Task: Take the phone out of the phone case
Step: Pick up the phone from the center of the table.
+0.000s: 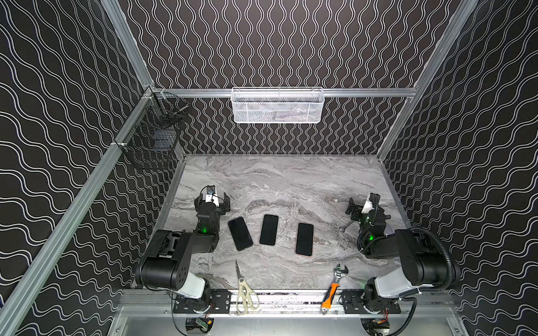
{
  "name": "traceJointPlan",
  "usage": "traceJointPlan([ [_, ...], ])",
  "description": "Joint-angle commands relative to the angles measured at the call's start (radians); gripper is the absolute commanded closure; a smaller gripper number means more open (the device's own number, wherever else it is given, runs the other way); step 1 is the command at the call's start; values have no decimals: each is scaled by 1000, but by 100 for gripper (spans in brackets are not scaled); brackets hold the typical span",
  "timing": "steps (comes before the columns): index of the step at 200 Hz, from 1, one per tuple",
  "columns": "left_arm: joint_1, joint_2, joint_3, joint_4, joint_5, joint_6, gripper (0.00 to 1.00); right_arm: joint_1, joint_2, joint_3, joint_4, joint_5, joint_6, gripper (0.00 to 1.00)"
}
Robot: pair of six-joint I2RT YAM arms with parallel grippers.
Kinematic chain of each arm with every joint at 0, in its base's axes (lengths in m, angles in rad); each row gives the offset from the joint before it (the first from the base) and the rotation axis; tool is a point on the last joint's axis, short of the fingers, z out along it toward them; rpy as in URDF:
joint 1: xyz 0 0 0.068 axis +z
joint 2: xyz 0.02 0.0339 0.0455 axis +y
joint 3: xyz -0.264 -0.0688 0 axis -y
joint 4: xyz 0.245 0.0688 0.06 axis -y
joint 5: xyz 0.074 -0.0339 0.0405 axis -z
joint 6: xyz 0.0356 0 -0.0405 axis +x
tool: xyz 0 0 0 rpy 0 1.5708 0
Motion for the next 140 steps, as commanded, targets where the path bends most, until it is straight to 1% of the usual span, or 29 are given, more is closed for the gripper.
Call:
traceJointPlan([
  [1,3,-3,-1,28,4,5,1,0,1,4,53,-4,1,0],
  [17,2,-6,0,27,4,9,1,0,1,5,50,-5,0,0],
  [33,0,-34,0,10,28,23,1,0,0,4,51,-7,1,0],
  [51,-3,-58,6,-24,19,23,1,0,-1,3,54,-6,1,0],
  [83,-16,-63,9,-29,9,37,1,0,-6,-14,82,-4,-3,0],
  [103,-31,-87,5,-36,-10,50,1,0,-35,-42,113,27,10,0],
  [120,-44,-124,2,-58,-32,55,1,0,-90,-27,32,24,10,0],
  [128,-50,-145,1,-70,-50,57,1,0,-126,-2,-44,18,12,0],
  [140,-58,-183,6,-105,-75,57,1,0,-179,53,-229,15,43,0],
])
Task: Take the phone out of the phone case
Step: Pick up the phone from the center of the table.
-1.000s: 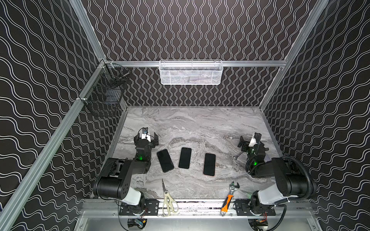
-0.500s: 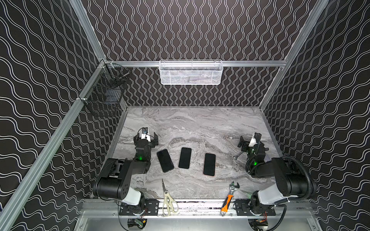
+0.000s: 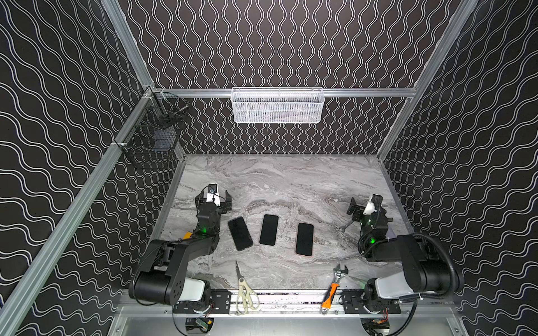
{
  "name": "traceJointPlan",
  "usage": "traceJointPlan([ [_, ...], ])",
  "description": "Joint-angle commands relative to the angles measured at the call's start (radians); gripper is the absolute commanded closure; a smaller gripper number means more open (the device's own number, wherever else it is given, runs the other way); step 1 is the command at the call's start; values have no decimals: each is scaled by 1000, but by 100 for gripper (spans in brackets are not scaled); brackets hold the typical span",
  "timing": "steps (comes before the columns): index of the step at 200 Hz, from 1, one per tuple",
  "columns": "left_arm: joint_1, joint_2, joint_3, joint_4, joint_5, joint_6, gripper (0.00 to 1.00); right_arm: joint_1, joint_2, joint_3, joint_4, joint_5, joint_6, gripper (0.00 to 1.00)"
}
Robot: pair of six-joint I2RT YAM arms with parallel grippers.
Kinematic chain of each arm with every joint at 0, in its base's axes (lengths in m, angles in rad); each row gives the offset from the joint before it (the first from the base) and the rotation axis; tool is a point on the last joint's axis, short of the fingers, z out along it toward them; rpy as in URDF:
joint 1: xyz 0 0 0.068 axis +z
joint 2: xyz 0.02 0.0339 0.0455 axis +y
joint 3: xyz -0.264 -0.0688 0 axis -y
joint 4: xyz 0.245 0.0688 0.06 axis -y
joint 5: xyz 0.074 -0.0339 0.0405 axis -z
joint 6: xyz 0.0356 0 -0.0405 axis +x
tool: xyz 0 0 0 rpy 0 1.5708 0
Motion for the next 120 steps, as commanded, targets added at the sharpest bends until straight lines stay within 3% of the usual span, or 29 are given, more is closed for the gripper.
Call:
traceJointPlan([
  [1,-13,-51,6,-38,-56,27,1,0,-74,74,-217,6,42,0],
  [35,-53,-201,62,-146,-135,28,1,0,-139,222,-541,-80,65,0],
  [64,-54,-326,252,-534,-78,-117,1,0,-154,399,-858,-198,130,0],
  [80,-55,-306,414,-808,-50,-238,1,1,-169,458,-967,-263,159,0],
  [120,-54,-196,757,-1264,106,-351,1,32,-235,540,-1148,-341,231,0],
])
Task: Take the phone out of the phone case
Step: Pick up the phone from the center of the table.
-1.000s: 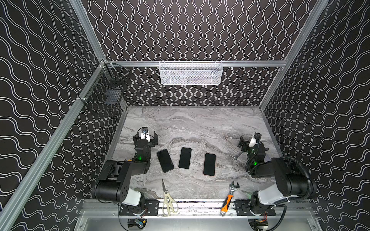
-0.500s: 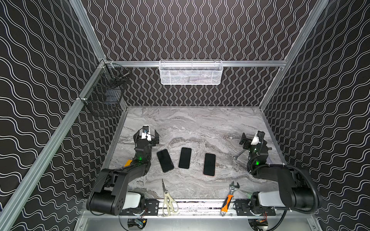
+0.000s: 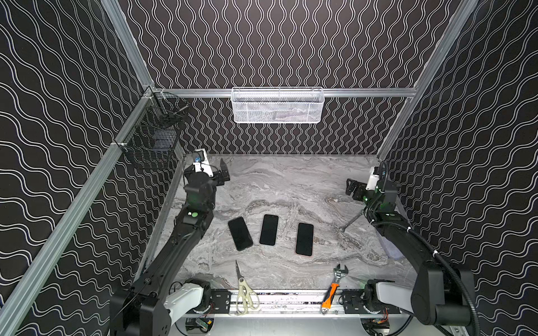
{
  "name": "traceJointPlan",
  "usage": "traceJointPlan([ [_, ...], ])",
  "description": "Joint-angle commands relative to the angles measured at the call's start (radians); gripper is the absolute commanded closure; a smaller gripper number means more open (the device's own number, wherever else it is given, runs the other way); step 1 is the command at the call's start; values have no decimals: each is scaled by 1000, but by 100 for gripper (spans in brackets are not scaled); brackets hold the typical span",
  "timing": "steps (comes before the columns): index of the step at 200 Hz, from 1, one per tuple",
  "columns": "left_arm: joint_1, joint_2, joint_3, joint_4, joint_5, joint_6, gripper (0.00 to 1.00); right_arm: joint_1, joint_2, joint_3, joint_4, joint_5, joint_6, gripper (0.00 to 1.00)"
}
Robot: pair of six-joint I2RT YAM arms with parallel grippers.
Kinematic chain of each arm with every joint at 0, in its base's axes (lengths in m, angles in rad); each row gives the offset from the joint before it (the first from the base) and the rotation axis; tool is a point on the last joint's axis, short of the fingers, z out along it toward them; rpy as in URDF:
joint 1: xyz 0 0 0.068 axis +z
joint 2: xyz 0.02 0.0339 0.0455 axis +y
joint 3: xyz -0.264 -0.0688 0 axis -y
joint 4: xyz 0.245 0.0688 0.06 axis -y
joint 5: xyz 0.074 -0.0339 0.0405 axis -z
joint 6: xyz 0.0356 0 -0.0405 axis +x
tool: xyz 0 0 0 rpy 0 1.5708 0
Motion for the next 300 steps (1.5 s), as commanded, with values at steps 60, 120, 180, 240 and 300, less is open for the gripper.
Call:
traceJointPlan([
  [60,-3,162,423,-714,430,-135,1,192,-89,65,-403,-40,131,0],
  [120,-4,204,310,-675,349,-117,1,342,-72,87,-548,-10,228,0],
  [180,-4,187,266,-677,265,-142,1,562,1,113,-626,151,407,0],
  [240,-4,197,264,-697,282,-167,1,736,135,105,-592,229,580,0],
  [300,-4,209,269,-705,324,-171,1,873,287,181,-609,312,674,0],
])
